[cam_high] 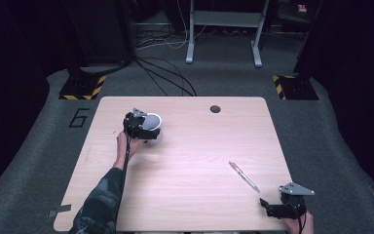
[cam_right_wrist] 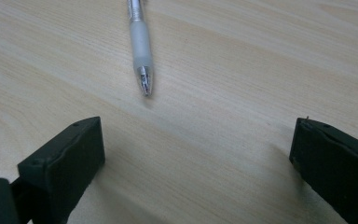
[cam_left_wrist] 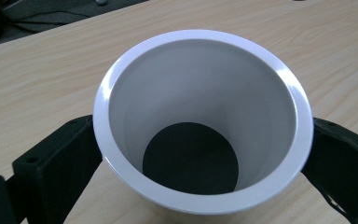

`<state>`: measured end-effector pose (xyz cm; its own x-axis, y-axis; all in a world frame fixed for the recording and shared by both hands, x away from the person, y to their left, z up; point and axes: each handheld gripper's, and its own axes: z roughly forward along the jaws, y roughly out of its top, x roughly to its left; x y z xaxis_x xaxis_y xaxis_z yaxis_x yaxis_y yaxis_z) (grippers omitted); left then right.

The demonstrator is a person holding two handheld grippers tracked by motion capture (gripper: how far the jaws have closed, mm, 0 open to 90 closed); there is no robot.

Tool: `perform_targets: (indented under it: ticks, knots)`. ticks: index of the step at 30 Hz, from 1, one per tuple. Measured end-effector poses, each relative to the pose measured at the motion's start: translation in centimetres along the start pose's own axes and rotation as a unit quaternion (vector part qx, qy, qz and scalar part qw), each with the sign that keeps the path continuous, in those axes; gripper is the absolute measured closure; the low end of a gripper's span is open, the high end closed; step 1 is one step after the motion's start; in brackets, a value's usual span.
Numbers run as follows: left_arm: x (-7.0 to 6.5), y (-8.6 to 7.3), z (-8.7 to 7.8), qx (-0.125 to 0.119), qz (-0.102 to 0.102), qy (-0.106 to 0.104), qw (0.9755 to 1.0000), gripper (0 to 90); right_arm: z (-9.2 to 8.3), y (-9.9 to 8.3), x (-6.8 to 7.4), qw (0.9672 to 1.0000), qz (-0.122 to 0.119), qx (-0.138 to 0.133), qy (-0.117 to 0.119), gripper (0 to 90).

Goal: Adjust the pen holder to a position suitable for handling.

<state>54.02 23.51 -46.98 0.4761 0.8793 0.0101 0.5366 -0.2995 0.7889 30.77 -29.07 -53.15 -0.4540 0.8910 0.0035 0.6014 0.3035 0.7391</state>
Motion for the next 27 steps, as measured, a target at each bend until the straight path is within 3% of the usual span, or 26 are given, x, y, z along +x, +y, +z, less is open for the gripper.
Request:
perform_targets:
  ticks: [3, 6, 16, 23, 27]
  knots:
    - [0.0, -0.1, 0.3, 0.0, -0.005, -0.003, 1.0, 5.3, 0.0, 0.0, 0.0, 1.0, 0.0, 0.001, -0.002, 2.7]
    - [0.0, -0.1, 0.5, -0.003, 0.004, 0.002, 1.0, 5.5, 0.0, 0.0, 0.0, 1.0, 0.0, 0.003, -0.001, 2.7]
    - [-0.3, -0.2, 0.6, -0.009, -0.007, -0.002, 0.9999, 6.3, 0.0, 0.0, 0.0, 1.0, 0.003, -0.001, -0.001, 3.3]
    - [-1.0, 0.0, 0.3, 0.006, 0.015, -0.013, 0.9998, 6.3, 0.0, 0.0, 0.1, 1.0, 0.003, -0.001, -0.002, 3.3]
    - [-1.6, -0.1, 0.3, 0.004, 0.01, -0.015, 0.9998, 6.3, 0.0, 0.0, 0.0, 1.0, 0.002, -0.001, -0.002, 3.4]
